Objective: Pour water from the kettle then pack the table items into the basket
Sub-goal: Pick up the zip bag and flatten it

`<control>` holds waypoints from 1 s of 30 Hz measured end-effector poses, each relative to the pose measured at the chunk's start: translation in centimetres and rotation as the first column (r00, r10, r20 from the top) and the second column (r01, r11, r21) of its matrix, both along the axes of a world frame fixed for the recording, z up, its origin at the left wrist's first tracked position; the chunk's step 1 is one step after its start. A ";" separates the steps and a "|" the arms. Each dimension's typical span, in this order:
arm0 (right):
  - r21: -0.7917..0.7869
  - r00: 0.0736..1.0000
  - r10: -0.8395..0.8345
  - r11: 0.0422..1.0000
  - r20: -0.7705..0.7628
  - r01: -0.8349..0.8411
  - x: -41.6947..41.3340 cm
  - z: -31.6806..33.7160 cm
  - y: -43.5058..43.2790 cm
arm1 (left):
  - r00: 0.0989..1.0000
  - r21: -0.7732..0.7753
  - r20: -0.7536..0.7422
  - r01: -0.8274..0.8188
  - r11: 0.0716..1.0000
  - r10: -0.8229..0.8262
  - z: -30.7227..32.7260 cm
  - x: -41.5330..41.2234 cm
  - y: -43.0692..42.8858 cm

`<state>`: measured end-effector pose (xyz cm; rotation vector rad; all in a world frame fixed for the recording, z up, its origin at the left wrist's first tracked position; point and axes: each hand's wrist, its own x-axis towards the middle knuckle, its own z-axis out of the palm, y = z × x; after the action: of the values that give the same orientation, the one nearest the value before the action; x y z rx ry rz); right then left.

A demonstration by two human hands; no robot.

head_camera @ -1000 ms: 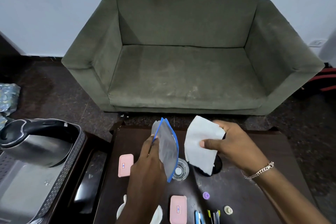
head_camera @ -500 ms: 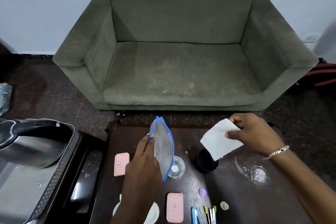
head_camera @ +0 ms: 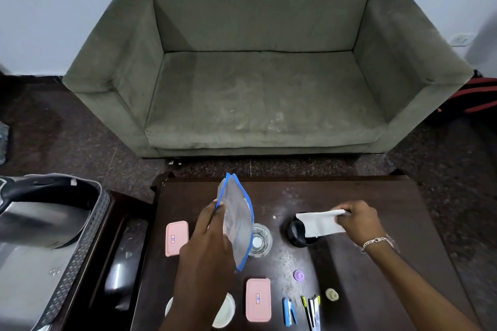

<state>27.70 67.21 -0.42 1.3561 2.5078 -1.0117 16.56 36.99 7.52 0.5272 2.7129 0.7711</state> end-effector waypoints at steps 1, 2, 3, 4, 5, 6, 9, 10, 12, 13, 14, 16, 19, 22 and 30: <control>0.001 0.999 0.012 1.000 0.038 -0.012 -0.2 -0.7 -0.1 | 1.000 0.005 -0.001 0.003 1.000 -0.003 0.1 0.1 0.0; 0.011 0.997 0.027 1.000 0.073 -0.028 -0.6 -1.4 -0.3 | 1.000 0.006 0.003 0.020 1.000 -0.020 0.4 0.2 0.1; 0.026 0.994 0.036 0.999 0.105 -0.039 -1.0 -2.0 -0.5 | 0.998 0.001 -0.013 0.069 0.998 -0.069 0.6 0.2 0.2; 0.045 0.990 0.038 0.998 0.136 -0.044 -1.4 -2.6 -0.9 | 0.991 -0.006 -0.057 0.117 0.993 -0.118 0.7 0.2 0.3; 0.067 0.986 0.039 0.996 0.164 -0.050 -1.9 -3.1 -1.3 | 0.984 -0.023 -0.101 0.145 0.989 -0.147 0.7 0.3 0.4; 0.092 0.982 0.045 0.994 0.185 -0.063 -2.4 -3.7 -1.7 | 0.978 -0.023 -0.134 0.159 0.987 -0.161 0.8 0.3 0.5; 0.147 0.967 0.090 0.981 0.238 -0.127 -3.5 -5.4 -3.1 | 0.988 0.016 -0.078 0.133 0.991 -0.131 0.5 0.3 0.6; 0.162 0.962 0.112 0.974 0.251 -0.156 -3.6 -5.9 -3.5 | 0.996 0.036 -0.057 0.075 0.997 -0.073 0.3 0.3 0.6; 0.186 0.953 0.155 0.960 0.262 -0.208 -3.6 -5.9 -4.0 | 0.995 0.058 -0.092 0.035 0.998 -0.030 -0.1 0.3 0.3; 0.199 0.949 0.166 0.954 0.268 -0.223 -3.5 -5.5 -4.2 | 0.995 0.082 -0.096 0.025 0.996 -0.017 -0.1 0.4 0.2; 0.226 0.947 0.167 0.946 0.275 -0.233 -3.2 -4.8 -4.4 | 0.996 0.109 -0.092 0.006 0.994 0.004 0.0 0.4 0.2; 0.342 0.959 0.168 0.908 0.230 -0.241 -2.2 -2.6 -5.0 | 0.996 0.145 -0.082 -0.027 0.989 0.039 0.4 0.4 0.2; 0.309 0.939 0.191 0.946 -0.284 -0.099 -0.2 3.0 -8.0 | 0.995 0.204 -0.032 -0.088 0.975 0.097 0.9 0.5 0.1; 0.164 0.764 0.322 0.946 -0.559 -0.278 1.4 8.3 -12.9 | 0.992 0.256 -0.001 -0.120 0.959 0.125 1.3 0.5 0.4; 0.409 0.773 0.602 0.768 -0.200 -0.492 0.0 9.6 -16.1 | 0.980 0.376 0.025 -0.191 0.907 0.196 3.4 0.3 0.7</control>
<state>27.71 51.12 9.16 0.4113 3.1458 -0.7315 16.84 37.65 10.88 0.3401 2.6636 1.3636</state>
